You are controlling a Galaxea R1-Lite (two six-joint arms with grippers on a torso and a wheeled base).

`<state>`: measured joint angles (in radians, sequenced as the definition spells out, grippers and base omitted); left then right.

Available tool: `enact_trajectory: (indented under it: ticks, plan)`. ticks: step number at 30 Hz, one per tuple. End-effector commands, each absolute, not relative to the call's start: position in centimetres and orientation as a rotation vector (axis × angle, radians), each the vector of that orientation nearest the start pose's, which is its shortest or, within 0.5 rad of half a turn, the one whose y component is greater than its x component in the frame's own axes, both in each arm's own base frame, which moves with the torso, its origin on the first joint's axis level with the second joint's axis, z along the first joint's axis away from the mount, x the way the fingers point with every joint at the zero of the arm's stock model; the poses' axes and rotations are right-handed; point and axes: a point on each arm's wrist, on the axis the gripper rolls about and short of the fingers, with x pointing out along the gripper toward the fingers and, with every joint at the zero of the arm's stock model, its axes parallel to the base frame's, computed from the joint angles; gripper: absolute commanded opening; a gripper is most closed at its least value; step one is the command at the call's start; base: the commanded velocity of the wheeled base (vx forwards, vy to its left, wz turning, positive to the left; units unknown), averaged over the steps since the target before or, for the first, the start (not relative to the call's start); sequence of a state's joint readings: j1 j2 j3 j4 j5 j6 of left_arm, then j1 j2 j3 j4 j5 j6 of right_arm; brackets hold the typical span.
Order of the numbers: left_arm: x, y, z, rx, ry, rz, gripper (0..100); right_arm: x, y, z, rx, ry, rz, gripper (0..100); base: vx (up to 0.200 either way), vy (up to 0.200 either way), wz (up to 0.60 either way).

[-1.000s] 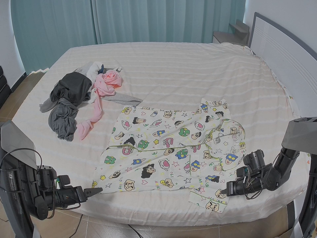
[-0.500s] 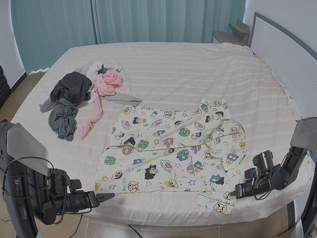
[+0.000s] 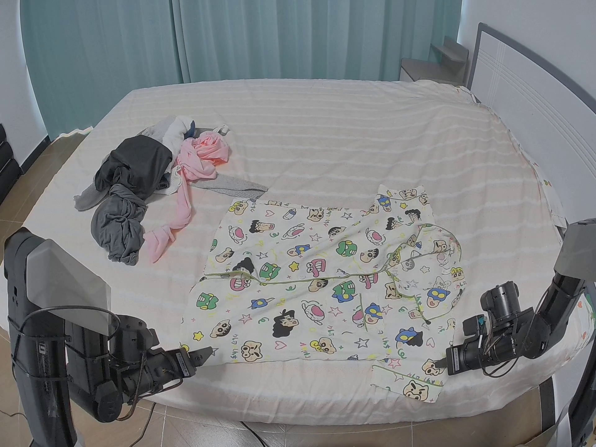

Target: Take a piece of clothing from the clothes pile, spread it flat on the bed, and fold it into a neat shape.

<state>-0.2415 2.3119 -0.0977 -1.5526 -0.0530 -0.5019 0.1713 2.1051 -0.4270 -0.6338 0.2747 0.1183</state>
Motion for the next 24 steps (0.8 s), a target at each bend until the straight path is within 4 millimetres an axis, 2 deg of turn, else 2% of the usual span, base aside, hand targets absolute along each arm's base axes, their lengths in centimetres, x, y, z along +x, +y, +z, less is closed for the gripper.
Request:
enact_trajectory:
  ticks: [1,4,12,19,24]
  plan:
    - [24.4,-6.8,-2.8,-0.411,0.665,-0.133,100,25.4,5.0,-0.6,0.162,1.054,0.345,0,0.000,0.000,0.00]
    - [24.9,-7.2,-2.9,-0.410,0.650,-0.144,100,25.5,5.0,-0.6,0.164,1.051,0.346,0,0.000,0.000,0.00]
    - [26.2,-7.4,-4.9,-0.378,0.644,-0.071,100,25.4,5.1,-0.5,0.160,1.049,0.351,0,0.000,0.000,0.00]
    - [26.3,-7.1,-3.8,-0.365,0.610,-0.072,100,25.7,5.1,-0.4,0.163,1.038,0.349,0,0.000,0.000,0.00]
    - [25.9,-6.9,-4.1,-0.296,0.628,-0.084,100,25.7,5.2,-0.5,0.161,1.044,0.354,0,0.000,0.000,0.00]
